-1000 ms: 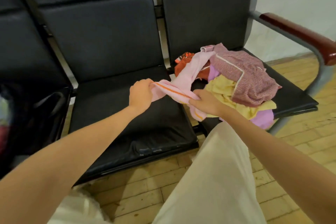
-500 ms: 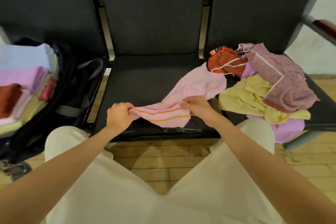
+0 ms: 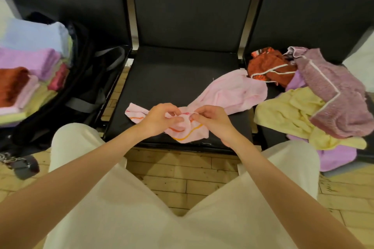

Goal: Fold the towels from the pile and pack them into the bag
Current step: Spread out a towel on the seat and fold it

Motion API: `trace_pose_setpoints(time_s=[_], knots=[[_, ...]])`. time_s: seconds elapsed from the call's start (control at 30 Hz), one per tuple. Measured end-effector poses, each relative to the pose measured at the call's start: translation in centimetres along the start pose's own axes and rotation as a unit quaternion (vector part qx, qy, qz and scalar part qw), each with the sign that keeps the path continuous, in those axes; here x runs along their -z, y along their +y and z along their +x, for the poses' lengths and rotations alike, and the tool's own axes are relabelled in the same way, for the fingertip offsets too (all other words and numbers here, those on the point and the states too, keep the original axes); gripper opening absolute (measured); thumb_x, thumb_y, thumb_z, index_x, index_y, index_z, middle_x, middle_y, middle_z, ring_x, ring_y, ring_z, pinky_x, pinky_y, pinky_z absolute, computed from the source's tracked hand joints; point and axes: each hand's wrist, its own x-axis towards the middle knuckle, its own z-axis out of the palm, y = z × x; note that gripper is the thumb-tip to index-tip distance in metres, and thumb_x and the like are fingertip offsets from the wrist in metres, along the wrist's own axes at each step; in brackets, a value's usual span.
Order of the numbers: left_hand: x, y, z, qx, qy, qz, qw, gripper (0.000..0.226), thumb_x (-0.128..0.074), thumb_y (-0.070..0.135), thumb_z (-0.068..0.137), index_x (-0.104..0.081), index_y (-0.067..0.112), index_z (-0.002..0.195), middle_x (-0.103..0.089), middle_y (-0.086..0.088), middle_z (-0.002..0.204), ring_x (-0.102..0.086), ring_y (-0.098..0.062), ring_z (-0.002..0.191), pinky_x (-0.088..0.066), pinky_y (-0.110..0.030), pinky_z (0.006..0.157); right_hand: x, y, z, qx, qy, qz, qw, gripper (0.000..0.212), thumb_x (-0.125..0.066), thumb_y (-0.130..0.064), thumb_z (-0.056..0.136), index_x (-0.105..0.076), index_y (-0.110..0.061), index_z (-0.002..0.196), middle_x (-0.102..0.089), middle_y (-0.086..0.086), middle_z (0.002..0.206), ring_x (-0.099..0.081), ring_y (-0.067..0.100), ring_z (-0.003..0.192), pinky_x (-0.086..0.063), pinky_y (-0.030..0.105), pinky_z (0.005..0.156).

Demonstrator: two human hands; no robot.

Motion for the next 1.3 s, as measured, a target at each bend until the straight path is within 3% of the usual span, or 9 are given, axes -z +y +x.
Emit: trace_pose_setpoints(time_s=[0.17,0.3,0.37,0.47,0.57,0.77,0.9,1.07,1.3], knots=[[1.6,-1.2,-1.3,0.041,0.201,-0.013,0.979,0.009,-0.055,0.011,0.094,-0.059,0.009,0.087,-0.057,0.004,0.075,-0.053,-0.002,0.069,-0.040,-0.010,0.062,-0.4,2.7,1.0,0.000,-0.091,-0.185,0.978,0.006,-0.067,-0.022,0.086,-0.069,-0.024,0.090,-0.067,-0.015,0.091,-0.061,0.003,0.094,-0.045,0.028,0.091],[2.0,-3.9,-3.3,0.087,0.268,0.029,0.959,0.011,-0.053,0.016,0.096,-0.058,0.010,0.088,-0.055,0.009,0.070,-0.052,-0.002,0.062,-0.037,-0.013,0.057,-1.4,3.9,1.8,0.064,-0.130,-0.427,0.892,0.015,-0.061,-0.024,0.087,-0.055,-0.033,0.077,-0.058,-0.011,0.086,-0.050,0.018,0.101,-0.030,0.037,0.096],[2.4,-4.9,-4.1,0.129,0.308,0.024,0.942,0.012,-0.051,0.017,0.097,-0.057,0.010,0.089,-0.055,0.008,0.066,-0.053,-0.003,0.058,-0.040,-0.016,0.055,-1.5,4.1,2.0,0.101,-0.137,-0.510,0.843,0.007,-0.057,-0.024,0.087,-0.061,-0.028,0.091,-0.054,-0.003,0.093,-0.041,0.023,0.103,-0.023,0.034,0.090],[3.4,-5.6,-4.4,0.193,0.368,-0.009,0.909,0.013,-0.049,0.019,0.098,-0.054,0.011,0.089,-0.057,0.002,0.065,-0.055,-0.005,0.052,-0.041,-0.011,0.053,-1.1,4.4,2.7,0.143,-0.130,-0.546,0.815,0.017,-0.059,-0.027,0.085,-0.063,-0.029,0.102,-0.046,0.000,0.112,-0.034,0.024,0.114,-0.014,0.037,0.100],[3.8,-6.1,-4.0,0.238,0.393,-0.011,0.888,0.014,-0.049,0.024,0.098,-0.055,0.013,0.091,-0.063,-0.005,0.070,-0.063,-0.016,0.064,-0.047,-0.027,0.065,-0.7,4.7,3.7,0.174,-0.141,-0.532,0.817,0.012,-0.063,-0.023,0.081,-0.062,-0.027,0.092,-0.041,-0.005,0.137,-0.025,0.021,0.132,-0.004,0.041,0.110],[3.3,-4.4,-2.8,0.330,0.350,0.041,0.876,0.030,-0.056,0.006,0.089,-0.053,0.004,0.119,-0.051,-0.013,0.125,-0.057,-0.031,0.104,-0.042,-0.030,0.078,2.1,6.0,6.0,0.098,-0.042,-0.395,0.913,0.041,-0.055,-0.009,0.086,-0.050,-0.018,0.126,-0.061,0.002,0.119,-0.053,0.021,0.113,-0.020,0.032,0.108],[1.0,-1.9,-1.5,0.099,0.275,0.201,0.935,0.029,-0.055,0.000,0.083,-0.058,0.007,0.111,-0.055,-0.011,0.116,-0.057,-0.022,0.095,-0.043,-0.027,0.076,4.5,5.9,8.7,0.070,-0.010,-0.381,0.922,0.045,-0.048,-0.003,0.093,-0.046,-0.014,0.136,-0.055,0.008,0.134,-0.052,0.025,0.121,-0.038,0.040,0.107],[-3.9,-0.3,2.5,-0.039,0.073,0.253,0.964,0.023,-0.058,0.009,0.085,-0.064,0.010,0.108,-0.065,-0.008,0.103,-0.059,-0.027,0.095,-0.049,-0.037,0.080,5.4,6.4,12.5,0.097,-0.065,-0.467,0.876,0.044,-0.044,0.004,0.093,-0.054,-0.014,0.132,-0.050,0.009,0.140,-0.051,0.026,0.123,-0.037,0.030,0.104],[-7.7,-0.3,7.8,0.025,-0.016,0.281,0.959,0.029,-0.055,0.024,0.092,-0.060,0.011,0.118,-0.060,-0.009,0.111,-0.059,-0.025,0.101,-0.050,-0.038,0.084,6.2,6.9,14.6,0.106,-0.039,-0.542,0.833,0.031,-0.051,-0.001,0.091,-0.070,-0.013,0.113,-0.050,0.007,0.140,-0.046,0.027,0.122,-0.040,0.037,0.101]])
